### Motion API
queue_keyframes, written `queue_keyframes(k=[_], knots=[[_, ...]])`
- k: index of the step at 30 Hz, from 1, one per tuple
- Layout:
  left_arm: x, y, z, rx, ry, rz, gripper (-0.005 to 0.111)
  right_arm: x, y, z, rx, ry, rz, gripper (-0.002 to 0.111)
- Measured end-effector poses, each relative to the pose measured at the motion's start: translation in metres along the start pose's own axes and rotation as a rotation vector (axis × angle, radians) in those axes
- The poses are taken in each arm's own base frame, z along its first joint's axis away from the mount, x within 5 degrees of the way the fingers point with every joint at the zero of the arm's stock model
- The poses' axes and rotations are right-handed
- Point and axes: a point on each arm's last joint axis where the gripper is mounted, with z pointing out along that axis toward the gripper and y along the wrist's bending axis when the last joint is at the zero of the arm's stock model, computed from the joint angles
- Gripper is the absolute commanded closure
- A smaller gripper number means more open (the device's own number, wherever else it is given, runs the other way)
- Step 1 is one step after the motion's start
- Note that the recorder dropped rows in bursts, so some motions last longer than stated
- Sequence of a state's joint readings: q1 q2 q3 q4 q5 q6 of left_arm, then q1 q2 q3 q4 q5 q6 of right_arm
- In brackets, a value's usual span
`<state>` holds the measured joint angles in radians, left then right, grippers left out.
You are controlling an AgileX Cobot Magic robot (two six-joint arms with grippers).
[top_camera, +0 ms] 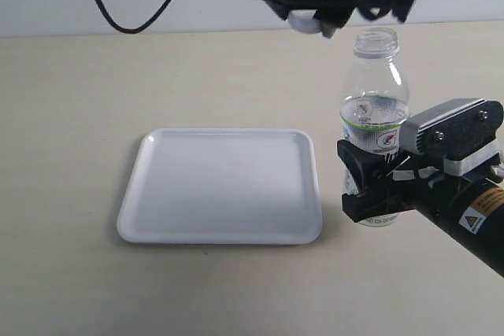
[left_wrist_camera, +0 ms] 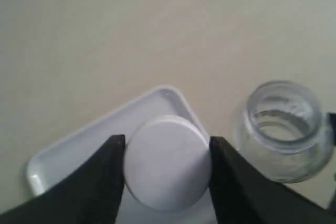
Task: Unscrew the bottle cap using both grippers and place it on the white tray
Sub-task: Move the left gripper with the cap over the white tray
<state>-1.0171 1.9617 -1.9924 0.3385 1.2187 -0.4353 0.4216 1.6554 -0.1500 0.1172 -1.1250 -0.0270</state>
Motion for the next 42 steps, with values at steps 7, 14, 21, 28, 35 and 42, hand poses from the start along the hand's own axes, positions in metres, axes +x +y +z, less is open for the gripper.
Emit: queue_keyframes(k=[7,14,21,28,35,42], knots=[[0.026,0.012,0.035,-0.044,0.07,0.129,0.107,0.0,0.0,0.0,0.005,-0.001,-0.008,0.108],[0.057,0.044,0.047,-0.009,0.073,0.152,0.107,0.0,-0.001,0.0,0.016,0.003,-0.018,0.108],[0.091,0.073,0.044,0.074,-0.014,0.106,0.107,0.001,-0.002,0.0,0.02,0.007,-0.014,0.108],[0.129,0.094,0.075,0.105,-0.057,0.029,0.107,-0.001,-0.002,0.0,0.024,-0.014,-0.029,0.108],[0.146,0.097,0.089,0.12,-0.125,0.081,0.107,-0.002,-0.002,0.0,0.027,-0.022,-0.039,0.108],[0.149,0.094,0.106,0.126,-0.109,0.116,0.107,0.001,-0.003,0.001,0.029,-0.008,-0.041,0.108]])
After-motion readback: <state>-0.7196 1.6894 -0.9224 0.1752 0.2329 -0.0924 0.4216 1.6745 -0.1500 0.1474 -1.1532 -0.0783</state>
